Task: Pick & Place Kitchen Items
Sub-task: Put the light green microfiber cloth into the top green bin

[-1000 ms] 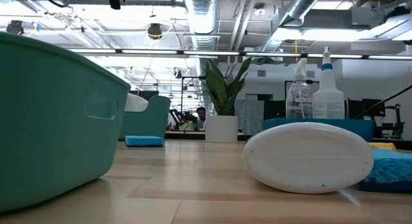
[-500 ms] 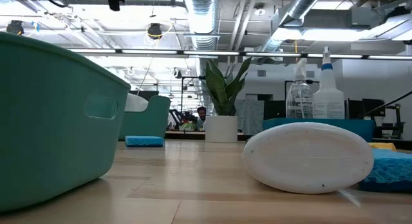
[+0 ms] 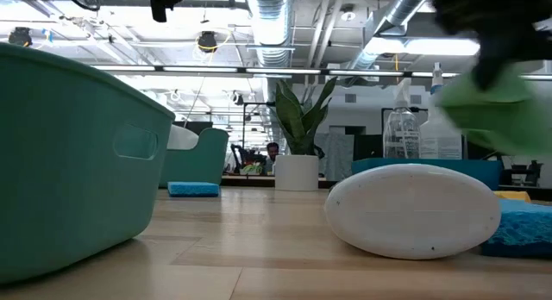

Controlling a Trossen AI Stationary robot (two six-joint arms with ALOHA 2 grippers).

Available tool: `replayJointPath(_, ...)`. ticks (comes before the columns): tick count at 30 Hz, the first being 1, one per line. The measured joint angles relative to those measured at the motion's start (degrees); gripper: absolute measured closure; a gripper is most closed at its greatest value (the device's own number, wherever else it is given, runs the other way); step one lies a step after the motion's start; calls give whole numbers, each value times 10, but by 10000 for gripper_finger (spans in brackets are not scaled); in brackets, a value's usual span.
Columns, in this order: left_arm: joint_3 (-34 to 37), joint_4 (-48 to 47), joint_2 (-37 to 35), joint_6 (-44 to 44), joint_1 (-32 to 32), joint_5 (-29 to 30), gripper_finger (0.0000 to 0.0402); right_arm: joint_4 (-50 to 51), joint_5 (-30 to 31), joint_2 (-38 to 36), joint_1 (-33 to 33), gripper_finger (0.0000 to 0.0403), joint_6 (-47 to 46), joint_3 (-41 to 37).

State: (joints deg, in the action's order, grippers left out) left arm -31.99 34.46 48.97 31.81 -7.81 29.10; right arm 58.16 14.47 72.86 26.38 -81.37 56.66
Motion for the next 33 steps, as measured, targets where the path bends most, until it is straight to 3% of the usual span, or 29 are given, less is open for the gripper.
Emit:
replayJointPath(7, 0, -1, 37, 38, -19, 0, 54, -168, 5, 6, -141, 403, 194, 0)
replayJointPath(14, 0, 14, 78, 62, -28, 0, 54, -306, -37, 6, -224, 403, 312, 0)
replayJointPath(28, -10, 89, 184, 92, -8, -1, 54, -468, -146, 5, -272, 403, 403, 0)
replayJointPath(33, -49, 90, 228, 93, 11, -54, 54, -529, -180, 5, -272, 403, 429, 0)
